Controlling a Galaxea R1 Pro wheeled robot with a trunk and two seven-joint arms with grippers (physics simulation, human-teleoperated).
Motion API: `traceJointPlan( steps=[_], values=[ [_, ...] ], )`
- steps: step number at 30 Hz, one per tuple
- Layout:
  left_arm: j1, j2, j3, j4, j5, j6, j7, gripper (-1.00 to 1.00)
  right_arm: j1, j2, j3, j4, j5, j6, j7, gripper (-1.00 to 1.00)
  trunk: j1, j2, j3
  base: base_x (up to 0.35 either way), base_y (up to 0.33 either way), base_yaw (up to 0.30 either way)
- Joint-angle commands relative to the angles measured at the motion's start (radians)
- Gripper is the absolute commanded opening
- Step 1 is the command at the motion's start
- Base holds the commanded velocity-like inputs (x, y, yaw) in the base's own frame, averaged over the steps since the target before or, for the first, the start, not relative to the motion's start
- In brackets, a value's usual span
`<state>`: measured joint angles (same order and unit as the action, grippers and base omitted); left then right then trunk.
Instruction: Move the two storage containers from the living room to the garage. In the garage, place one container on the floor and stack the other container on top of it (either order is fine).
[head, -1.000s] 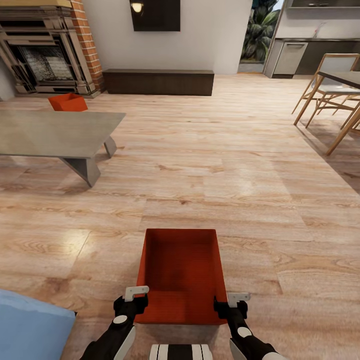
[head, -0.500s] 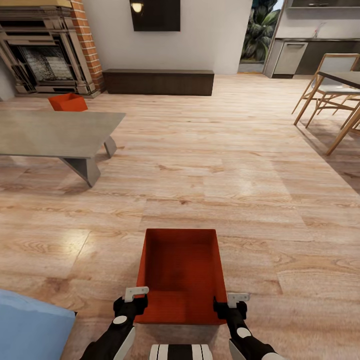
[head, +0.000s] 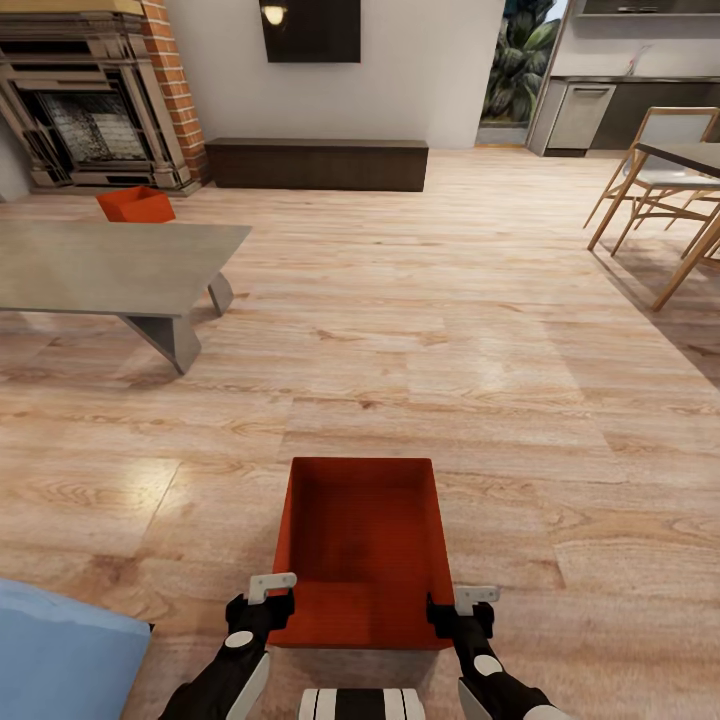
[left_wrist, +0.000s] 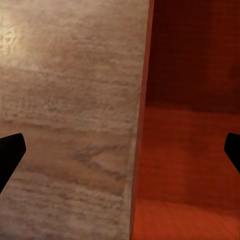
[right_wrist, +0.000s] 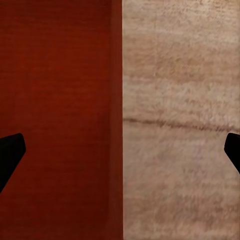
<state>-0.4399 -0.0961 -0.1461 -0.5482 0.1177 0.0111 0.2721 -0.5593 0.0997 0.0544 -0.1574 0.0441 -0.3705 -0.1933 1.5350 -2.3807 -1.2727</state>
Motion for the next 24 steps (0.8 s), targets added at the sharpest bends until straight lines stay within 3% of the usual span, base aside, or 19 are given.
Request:
traceJointPlan(
  steps=[1,4,5,9,10,11,24],
  values=[
    [0.0,0.001,-0.008,-0.001,0.011,0.001,0.009,1.0,-0.001,0.0,0.006,0.001,0.004,-0.001,-0.009,1.0,0.0,0.0,-0.001,0.0,0.0,0.0],
    [0.0,0.001,-0.008,-0.001,0.011,0.001,0.009,1.0,-0.001,0.0,0.006,0.001,0.004,-0.001,-0.01,1.0,0.0,0.0,-0.001,0.0,0.0,0.0],
    [0.0,0.001,-0.008,-0.001,0.011,0.002,0.008,-1.0,-0.001,0.0,0.006,0.001,0.004,-0.001,-0.01,-1.0,0.0,0.0,-0.001,0.0,0.0,0.0],
    [0.0,0.001,-0.009,-0.003,0.011,0.021,0.007,-1.0,-0.001,0.0,0.01,0.001,0.004,-0.001,-0.011,-1.0,0.0,0.0,-0.001,0.0,0.0,0.0],
    [0.0,0.001,-0.01,-0.003,0.014,0.026,0.004,-1.0,-0.001,0.0,0.034,0.001,0.012,-0.001,-0.008,-1.0,0.0,0.0,-0.001,0.0,0.0,0.0],
    [0.0,0.001,-0.009,-0.005,0.01,0.035,0.007,-1.0,-0.001,0.0,0.005,0.001,0.004,-0.001,-0.011,-1.0,0.0,0.0,-0.001,0.0,0.0,0.0],
    [0.0,0.0,-0.008,-0.021,0.008,0.039,0.006,-1.0,-0.001,0.0,0.005,0.001,0.004,-0.001,-0.011,-1.0,0.0,0.0,-0.001,0.0,0.0,0.0]
  ],
)
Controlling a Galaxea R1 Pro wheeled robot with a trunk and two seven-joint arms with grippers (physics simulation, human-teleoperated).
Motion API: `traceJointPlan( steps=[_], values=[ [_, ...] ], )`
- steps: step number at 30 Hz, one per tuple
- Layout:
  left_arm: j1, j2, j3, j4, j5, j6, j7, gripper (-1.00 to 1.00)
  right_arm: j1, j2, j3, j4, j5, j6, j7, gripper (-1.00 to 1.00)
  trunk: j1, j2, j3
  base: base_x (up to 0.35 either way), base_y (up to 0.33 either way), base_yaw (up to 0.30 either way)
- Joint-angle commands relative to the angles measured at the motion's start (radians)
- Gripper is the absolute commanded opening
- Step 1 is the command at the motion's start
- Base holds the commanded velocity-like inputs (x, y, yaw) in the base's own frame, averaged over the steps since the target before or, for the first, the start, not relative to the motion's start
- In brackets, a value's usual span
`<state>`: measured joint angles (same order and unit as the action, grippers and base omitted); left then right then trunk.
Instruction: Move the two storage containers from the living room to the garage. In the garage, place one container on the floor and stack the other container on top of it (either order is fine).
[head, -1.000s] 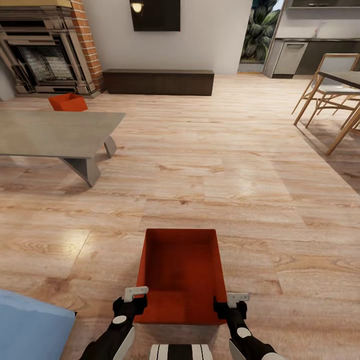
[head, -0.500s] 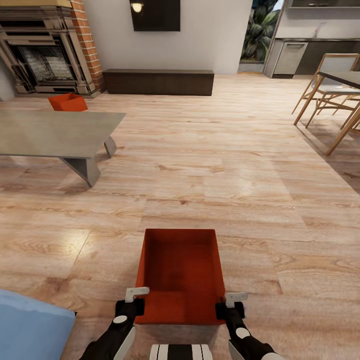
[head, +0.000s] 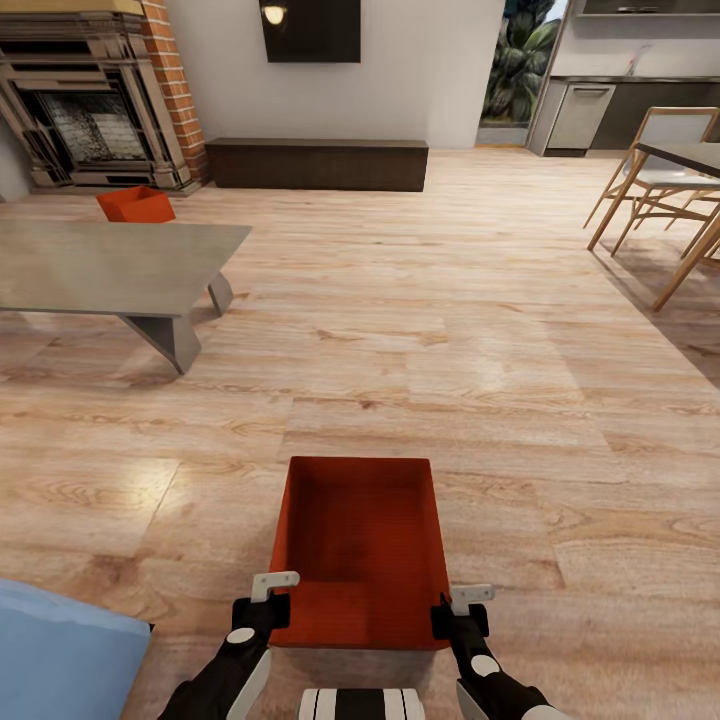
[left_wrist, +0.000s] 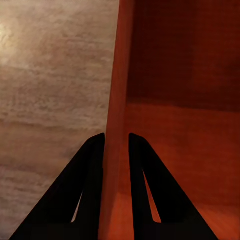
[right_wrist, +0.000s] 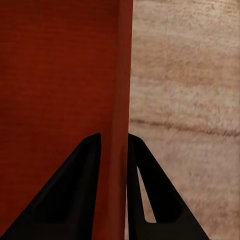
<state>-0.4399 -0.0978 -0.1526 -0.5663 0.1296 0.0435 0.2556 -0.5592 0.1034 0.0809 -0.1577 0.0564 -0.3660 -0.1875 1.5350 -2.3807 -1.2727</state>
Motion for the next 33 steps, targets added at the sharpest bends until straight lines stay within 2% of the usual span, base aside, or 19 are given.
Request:
traceJointPlan(
  steps=[1,9,33],
  values=[
    [0.0,0.002,-0.001,-0.003,-0.004,0.006,0.023,-1.0,-0.001,-0.004,-0.021,0.001,-0.009,-0.005,-0.016,-1.0,0.0,0.0,-0.001,0.0,0.0,0.0],
    [0.0,0.0,0.002,-0.003,-0.005,0.004,0.025,-1.0,-0.001,-0.004,-0.021,0.001,-0.009,-0.005,-0.016,-1.0,0.0,0.0,-0.001,0.0,0.0,0.0],
    [0.0,-0.002,-0.001,-0.003,-0.002,0.006,0.025,-1.0,-0.001,-0.004,-0.02,0.001,-0.009,-0.004,-0.016,-1.0,-0.092,0.168,0.075,0.0,0.0,0.0]
  ],
)
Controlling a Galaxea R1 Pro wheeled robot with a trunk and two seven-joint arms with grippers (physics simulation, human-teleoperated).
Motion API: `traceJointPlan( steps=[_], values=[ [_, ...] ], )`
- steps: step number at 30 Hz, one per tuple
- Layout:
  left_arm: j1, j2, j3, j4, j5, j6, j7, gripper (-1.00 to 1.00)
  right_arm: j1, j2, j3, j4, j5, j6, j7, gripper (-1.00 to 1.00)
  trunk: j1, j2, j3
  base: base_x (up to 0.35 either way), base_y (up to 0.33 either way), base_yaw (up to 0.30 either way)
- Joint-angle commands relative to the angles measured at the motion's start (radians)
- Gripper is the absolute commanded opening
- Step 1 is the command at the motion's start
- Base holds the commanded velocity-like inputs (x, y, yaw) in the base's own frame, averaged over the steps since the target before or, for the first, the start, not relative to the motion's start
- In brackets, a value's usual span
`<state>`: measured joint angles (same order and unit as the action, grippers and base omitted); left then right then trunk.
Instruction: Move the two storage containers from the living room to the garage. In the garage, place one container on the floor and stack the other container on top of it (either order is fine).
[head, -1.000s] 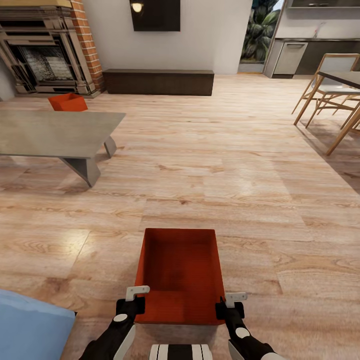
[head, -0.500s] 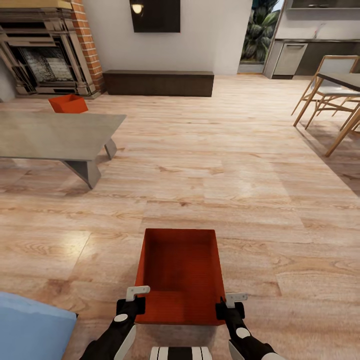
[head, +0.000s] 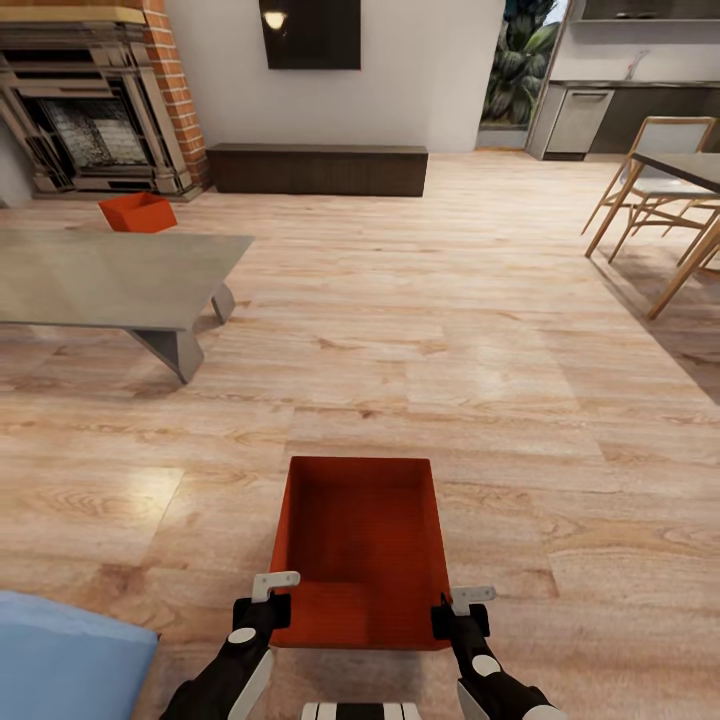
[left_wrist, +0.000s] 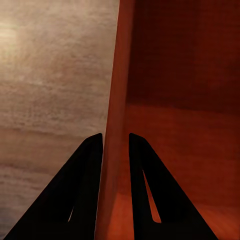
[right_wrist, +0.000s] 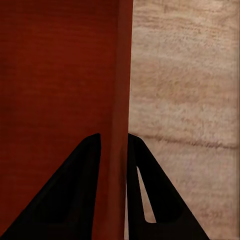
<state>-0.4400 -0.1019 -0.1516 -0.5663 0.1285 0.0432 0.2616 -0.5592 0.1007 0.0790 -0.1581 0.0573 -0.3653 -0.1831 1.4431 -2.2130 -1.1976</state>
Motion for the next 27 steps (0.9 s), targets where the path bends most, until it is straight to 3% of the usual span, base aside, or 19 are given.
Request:
traceJointPlan(
  steps=[1,27],
  values=[
    [0.0,0.002,-0.002,-0.003,-0.001,0.006,0.019,-1.0,-0.001,-0.001,-0.018,0.002,-0.009,-0.006,-0.021,-1.0,-0.004,0.007,0.003,0.0,0.0,0.0],
    [0.0,0.005,-0.001,-0.003,-0.001,0.006,0.018,-1.0,-0.001,-0.001,-0.018,0.002,-0.009,-0.005,-0.021,-1.0,-0.104,0.189,0.084,0.0,0.0,0.0]
  ],
)
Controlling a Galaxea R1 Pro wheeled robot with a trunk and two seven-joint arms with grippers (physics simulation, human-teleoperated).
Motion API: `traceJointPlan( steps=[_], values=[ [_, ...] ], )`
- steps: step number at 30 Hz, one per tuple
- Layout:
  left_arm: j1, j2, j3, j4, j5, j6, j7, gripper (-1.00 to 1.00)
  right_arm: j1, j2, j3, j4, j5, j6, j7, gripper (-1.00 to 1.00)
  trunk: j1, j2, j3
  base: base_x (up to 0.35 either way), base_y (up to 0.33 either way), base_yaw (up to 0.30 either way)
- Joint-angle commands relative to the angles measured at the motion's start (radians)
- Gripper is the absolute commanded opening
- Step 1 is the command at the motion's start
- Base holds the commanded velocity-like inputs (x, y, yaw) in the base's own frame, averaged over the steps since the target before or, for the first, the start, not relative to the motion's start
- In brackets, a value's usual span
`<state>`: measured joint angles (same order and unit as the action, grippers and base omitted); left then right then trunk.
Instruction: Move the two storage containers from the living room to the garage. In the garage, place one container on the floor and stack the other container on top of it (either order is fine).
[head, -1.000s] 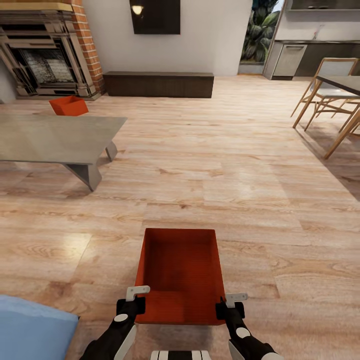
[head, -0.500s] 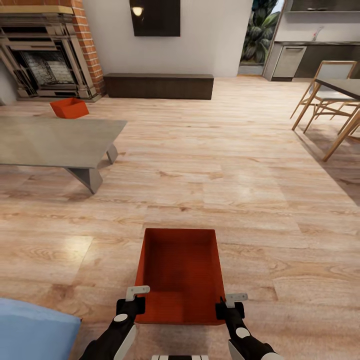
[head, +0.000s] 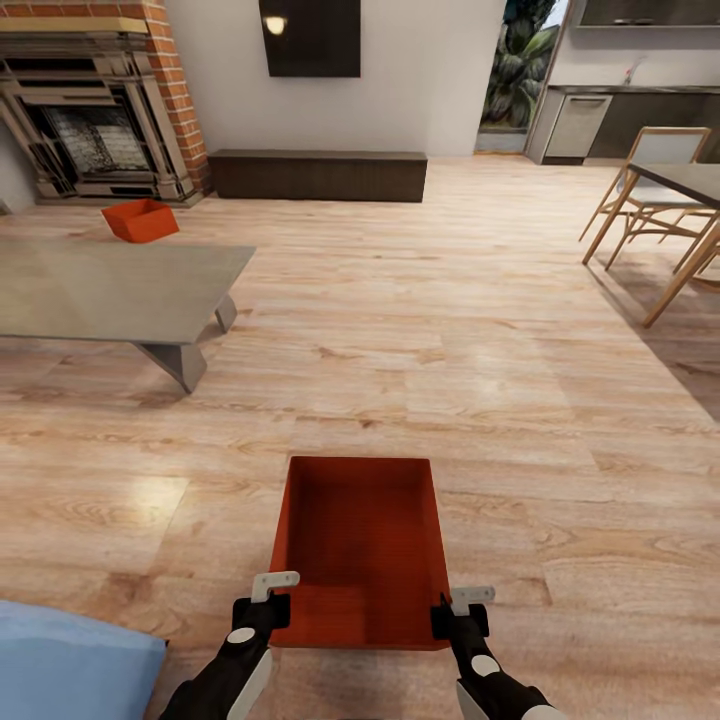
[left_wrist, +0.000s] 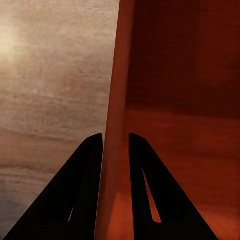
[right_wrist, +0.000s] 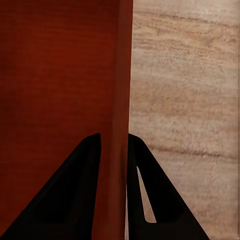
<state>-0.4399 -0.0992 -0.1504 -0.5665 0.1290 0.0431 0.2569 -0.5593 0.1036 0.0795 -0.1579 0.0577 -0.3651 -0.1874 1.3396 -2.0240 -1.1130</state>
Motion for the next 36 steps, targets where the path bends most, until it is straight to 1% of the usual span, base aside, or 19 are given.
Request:
traceJointPlan(
  steps=[1,36],
  values=[
    [0.0,0.002,-0.002,-0.003,-0.001,0.006,0.022,-1.0,-0.001,-0.004,-0.018,0.001,-0.01,-0.005,-0.017,-1.0,-0.004,0.007,0.003,0.0,0.0,0.0],
    [0.0,0.003,-0.001,-0.004,0.0,0.003,0.021,-1.0,-0.001,-0.002,-0.02,0.001,-0.01,-0.008,-0.014,-1.0,-0.138,0.252,0.112,0.0,0.0,0.0]
  ],
)
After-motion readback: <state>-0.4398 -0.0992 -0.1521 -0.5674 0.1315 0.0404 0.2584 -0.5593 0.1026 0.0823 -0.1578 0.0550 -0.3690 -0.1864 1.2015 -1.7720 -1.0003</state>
